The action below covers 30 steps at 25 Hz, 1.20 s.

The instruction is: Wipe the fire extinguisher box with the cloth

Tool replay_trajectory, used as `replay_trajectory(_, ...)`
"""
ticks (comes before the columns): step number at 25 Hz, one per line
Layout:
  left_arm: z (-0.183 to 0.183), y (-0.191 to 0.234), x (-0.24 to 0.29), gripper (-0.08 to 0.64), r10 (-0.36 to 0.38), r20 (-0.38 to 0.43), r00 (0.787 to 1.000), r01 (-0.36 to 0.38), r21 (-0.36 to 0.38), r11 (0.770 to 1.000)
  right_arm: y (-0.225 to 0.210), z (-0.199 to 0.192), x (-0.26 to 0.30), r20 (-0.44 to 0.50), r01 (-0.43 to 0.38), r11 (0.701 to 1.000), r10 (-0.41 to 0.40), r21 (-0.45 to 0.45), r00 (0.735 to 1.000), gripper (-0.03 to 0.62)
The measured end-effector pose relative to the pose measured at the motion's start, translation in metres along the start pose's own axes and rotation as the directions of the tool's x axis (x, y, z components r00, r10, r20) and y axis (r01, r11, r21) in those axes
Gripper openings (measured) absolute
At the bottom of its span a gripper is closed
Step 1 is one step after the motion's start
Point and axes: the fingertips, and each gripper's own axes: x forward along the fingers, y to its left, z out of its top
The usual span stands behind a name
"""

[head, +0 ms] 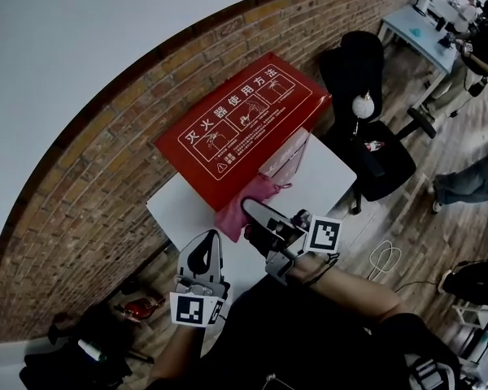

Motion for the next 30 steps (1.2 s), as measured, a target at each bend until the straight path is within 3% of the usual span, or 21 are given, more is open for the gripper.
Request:
replay_trajectory(6, 0.004, -0.012, 0.007, 0.034, 0.039, 0.003, 0.999, -0.039, -0.026, 0.999, 0.006, 0.026, -0.024, -0.031, 0.049, 0.987, -0.054, -0.151, 0.998, 0.078)
replay_trajectory(12, 0.009, -0.040, 0.021, 0.034, 0.150, 0.005, 0.989, -0.150, -0.053, 0.987, 0.011, 0.055, -0.055, -0.117, 0.057, 0.966, -0.089, -0.252, 0.989, 0.078)
replay_trajectory(20, 0.013, -0.104, 0.041, 0.034, 0.295, 0.020, 0.955, -0.292, -0.090, 0.952, 0.039, 0.085, -0.100, -0.299, -0.062, 0.910, -0.070, -0.410, 0.952, 0.078)
replay_trajectory(26, 0.017, -0.154, 0.047, 0.034, 0.385, 0.032, 0.922, -0.381, -0.082, 0.921, 0.058, 0.101, -0.138, -0.395, -0.157, 0.877, -0.041, -0.455, 0.918, 0.078)
replay_trajectory(28, 0.017, -0.172, 0.046, 0.034, 0.402, 0.025, 0.915, -0.399, -0.080, 0.913, 0.063, 0.104, -0.150, -0.417, -0.177, 0.852, -0.054, -0.493, 0.907, 0.078)
replay_trajectory(30, 0.018, -0.188, 0.044, 0.034, 0.420, 0.021, 0.907, -0.417, -0.077, 0.905, 0.066, 0.102, -0.161, -0.440, -0.199, 0.808, -0.082, -0.555, 0.894, 0.078)
